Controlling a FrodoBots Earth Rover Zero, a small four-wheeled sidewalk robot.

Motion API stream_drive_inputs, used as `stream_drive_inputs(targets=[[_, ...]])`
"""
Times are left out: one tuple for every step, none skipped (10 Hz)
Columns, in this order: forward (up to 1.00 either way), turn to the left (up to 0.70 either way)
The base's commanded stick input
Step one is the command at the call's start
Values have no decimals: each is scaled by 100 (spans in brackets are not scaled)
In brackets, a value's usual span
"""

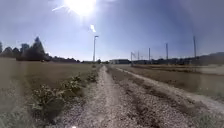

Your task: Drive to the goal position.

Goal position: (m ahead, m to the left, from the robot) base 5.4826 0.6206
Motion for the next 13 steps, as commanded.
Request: stream_drive_inputs(targets=[[70,0],[70,0],[70,0],[70,0],[70,-23],[70,-27],[70,-5],[70,-10],[70,-22],[70,0],[70,-7],[70,-23],[70,-17]])
